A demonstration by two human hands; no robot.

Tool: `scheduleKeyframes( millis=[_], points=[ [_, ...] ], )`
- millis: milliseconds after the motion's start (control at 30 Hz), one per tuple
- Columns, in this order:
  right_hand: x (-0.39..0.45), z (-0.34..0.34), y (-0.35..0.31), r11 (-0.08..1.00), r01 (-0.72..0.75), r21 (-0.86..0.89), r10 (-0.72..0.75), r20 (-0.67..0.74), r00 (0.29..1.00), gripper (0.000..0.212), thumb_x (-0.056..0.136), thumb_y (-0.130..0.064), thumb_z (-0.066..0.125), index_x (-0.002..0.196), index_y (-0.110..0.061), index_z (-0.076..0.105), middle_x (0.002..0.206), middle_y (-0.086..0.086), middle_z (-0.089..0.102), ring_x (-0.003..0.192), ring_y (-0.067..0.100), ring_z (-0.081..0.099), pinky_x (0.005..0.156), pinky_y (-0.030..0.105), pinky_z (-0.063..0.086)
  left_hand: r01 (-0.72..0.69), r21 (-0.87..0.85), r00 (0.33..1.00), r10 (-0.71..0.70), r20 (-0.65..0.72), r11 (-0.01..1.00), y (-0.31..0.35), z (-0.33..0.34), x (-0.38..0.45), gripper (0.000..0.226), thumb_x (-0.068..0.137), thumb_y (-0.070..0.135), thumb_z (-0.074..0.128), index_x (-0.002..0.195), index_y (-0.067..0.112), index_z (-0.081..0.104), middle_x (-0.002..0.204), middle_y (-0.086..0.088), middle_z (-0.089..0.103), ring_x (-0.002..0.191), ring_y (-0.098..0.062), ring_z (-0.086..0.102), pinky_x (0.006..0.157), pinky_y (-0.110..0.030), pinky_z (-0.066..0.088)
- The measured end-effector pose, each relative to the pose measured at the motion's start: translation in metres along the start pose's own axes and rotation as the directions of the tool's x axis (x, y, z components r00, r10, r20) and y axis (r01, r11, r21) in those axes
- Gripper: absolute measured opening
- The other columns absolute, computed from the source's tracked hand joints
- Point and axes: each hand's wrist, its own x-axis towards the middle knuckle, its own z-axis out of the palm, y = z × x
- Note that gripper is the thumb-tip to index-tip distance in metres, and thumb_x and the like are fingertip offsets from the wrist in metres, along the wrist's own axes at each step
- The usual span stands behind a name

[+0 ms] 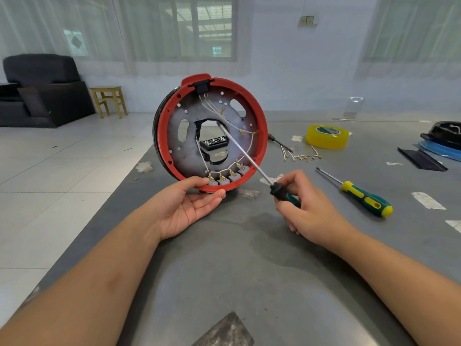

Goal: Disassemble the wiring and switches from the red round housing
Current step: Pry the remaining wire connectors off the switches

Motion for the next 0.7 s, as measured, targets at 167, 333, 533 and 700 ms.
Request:
scheduleKeyframes(
  millis=[167,333,533,700],
  points=[
    [0.002,-0.003,0.003,0.999,0.04,0.006,-0.04,0.003,0.999,0.038,0.089,-0.013,0.073,0.108,-0.046,0.067,0.104,-0.016,0.064,0.062,0.017,0.068,0.054,0.017,0.05,-0.004,-0.026,1.0,0.004,-0.003,1.0,0.0,-0.001,0.001,0.019,0.094,0.004,0.067,0.11,-0.006,0.066,0.119,-0.034,0.071,0.102,-0.036,0.078,0.072,-0.039,0.066],
    [0.005,-0.006,-0.001,0.986,-0.018,0.163,0.004,0.086,0.996,0.045,0.088,-0.01,0.077,0.121,-0.04,0.074,0.118,-0.008,0.064,0.071,0.02,0.074,0.058,0.026,0.055,-0.008,0.011,1.0,0.008,0.012,1.0,-0.002,0.0,0.001,0.033,0.076,0.004,0.076,0.106,-0.007,0.068,0.114,-0.034,0.073,0.105,-0.039,0.077,0.073,-0.039,0.066],
    [0.009,-0.013,-0.012,0.661,-0.026,0.75,0.107,-0.06,0.992,0.041,0.087,0.014,0.064,0.121,-0.008,0.067,0.118,0.023,0.068,0.088,0.04,0.075,0.076,0.032,0.062,-0.009,0.006,1.0,0.009,0.029,1.0,-0.002,-0.001,0.001,0.039,0.074,0.003,0.077,0.11,-0.006,0.066,0.116,-0.036,0.071,0.104,-0.039,0.077,0.072,-0.039,0.066],
    [0.013,0.001,-0.021,0.417,0.063,0.907,0.214,-0.166,0.963,0.047,0.074,-0.001,0.075,0.118,-0.005,0.061,0.12,0.03,0.067,0.092,0.037,0.075,0.078,0.031,0.062,-0.01,0.038,1.0,0.009,0.006,0.999,-0.004,0.001,0.001,0.008,0.091,-0.003,0.066,0.099,-0.003,0.065,0.108,-0.033,0.074,0.104,-0.042,0.076,0.071,-0.04,0.066]
  ],
)
